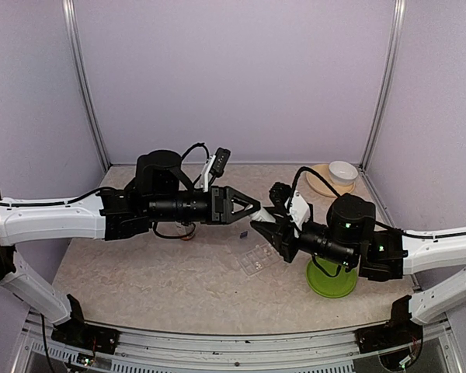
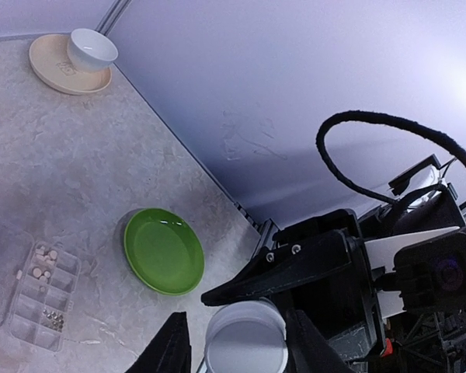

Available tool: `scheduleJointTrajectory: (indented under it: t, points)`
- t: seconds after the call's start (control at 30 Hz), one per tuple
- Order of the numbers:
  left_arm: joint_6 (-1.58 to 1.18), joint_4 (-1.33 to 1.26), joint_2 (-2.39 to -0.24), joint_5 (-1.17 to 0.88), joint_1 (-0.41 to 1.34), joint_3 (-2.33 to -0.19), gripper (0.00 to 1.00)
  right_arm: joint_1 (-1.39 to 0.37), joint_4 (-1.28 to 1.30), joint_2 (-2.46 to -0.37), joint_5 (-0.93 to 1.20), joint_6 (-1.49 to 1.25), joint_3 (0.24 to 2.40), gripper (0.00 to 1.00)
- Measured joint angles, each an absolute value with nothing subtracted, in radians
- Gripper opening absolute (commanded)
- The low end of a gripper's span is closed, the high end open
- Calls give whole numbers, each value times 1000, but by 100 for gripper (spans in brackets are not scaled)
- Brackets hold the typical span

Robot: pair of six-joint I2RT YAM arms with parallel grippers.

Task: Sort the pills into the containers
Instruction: Screw the lid of the pill bottle onto the pill bottle.

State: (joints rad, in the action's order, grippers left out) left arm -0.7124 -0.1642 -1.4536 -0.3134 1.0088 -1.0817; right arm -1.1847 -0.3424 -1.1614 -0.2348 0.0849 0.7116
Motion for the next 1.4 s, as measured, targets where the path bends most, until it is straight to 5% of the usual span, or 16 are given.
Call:
scheduleJointTrajectory:
  t: [0.17,1.13,1.2,1.4]
  points:
    - [-715,-171,-1454,-327,1008,-1082,26,-1185,-340,-1161,-245,86,712,0]
    - [-598,-489,-1433,-495,1021,-944,15,-1177,-429,-1073,-35,-285,632,0]
    - [-595,-501,-1433,-504,1024,-940,14,-1176,-437,-1065,-21,-296,624,5]
    - [-594,-499,-1431,-506,1024,-939,11,-1175,-438,-1064,-13,-297,623,45]
